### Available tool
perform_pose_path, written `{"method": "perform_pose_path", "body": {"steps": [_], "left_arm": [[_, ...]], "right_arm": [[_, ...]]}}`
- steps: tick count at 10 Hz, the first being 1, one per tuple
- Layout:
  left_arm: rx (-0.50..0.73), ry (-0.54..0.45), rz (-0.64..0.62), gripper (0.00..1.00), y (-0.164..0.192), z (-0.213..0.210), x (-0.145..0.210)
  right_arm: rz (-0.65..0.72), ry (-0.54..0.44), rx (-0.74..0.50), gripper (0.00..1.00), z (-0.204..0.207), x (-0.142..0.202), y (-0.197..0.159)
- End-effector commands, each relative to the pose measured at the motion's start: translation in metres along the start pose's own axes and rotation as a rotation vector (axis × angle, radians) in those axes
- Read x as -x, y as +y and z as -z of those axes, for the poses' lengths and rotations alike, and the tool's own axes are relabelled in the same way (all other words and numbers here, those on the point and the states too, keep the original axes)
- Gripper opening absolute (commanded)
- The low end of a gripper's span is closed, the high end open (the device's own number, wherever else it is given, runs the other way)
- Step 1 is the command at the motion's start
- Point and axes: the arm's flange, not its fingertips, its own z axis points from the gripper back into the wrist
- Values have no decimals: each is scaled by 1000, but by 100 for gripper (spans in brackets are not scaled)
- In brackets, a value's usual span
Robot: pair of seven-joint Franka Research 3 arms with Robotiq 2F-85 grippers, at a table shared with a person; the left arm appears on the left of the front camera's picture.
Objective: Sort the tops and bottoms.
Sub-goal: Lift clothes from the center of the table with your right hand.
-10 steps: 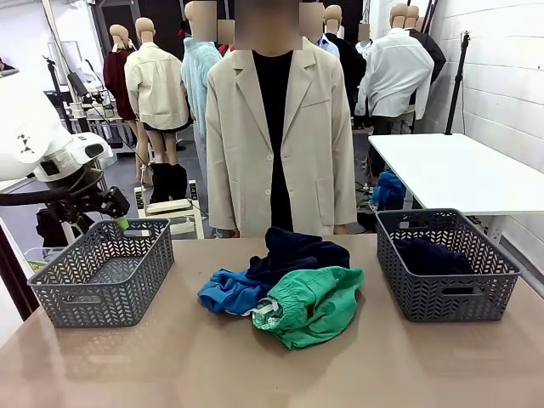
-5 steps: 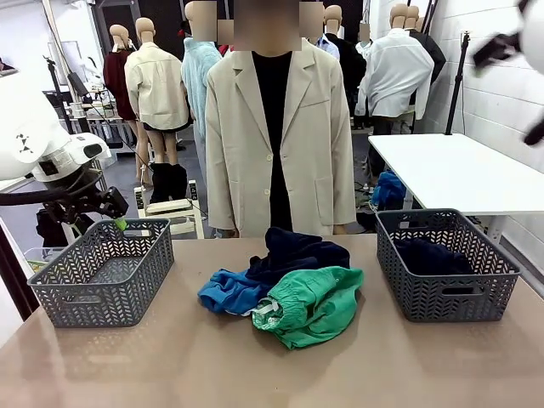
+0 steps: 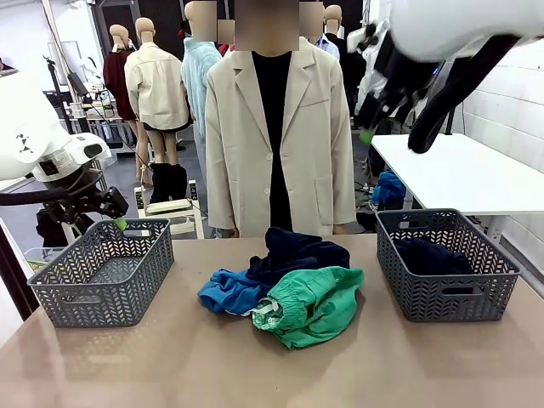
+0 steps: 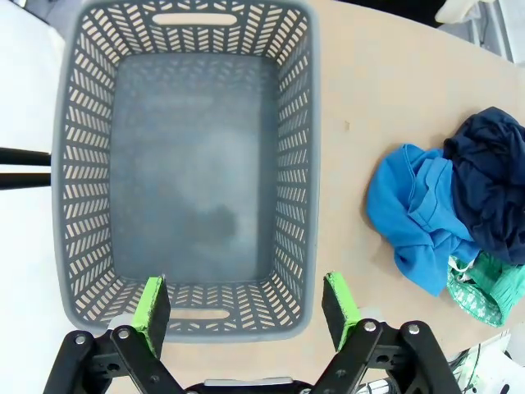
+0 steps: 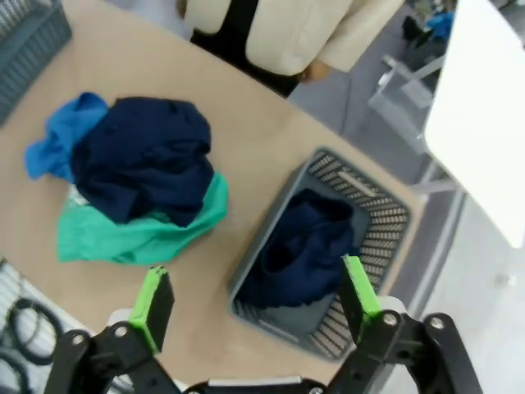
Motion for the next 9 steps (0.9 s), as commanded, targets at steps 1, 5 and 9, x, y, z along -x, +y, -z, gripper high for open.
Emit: {"method": "perform_pose_path", "body": {"steps": [1, 5, 9], "left_arm": [[-5, 6, -23, 96, 0, -2, 3], [-5, 6, -23, 96, 0, -2, 3], [-5, 6, -23, 96, 0, -2, 3]], "right_arm": [[-23, 5, -78, 100, 31, 1, -3], [-10, 28, -30, 100, 27, -2, 2], [-89, 98, -113, 100, 57, -35, 4]]}}
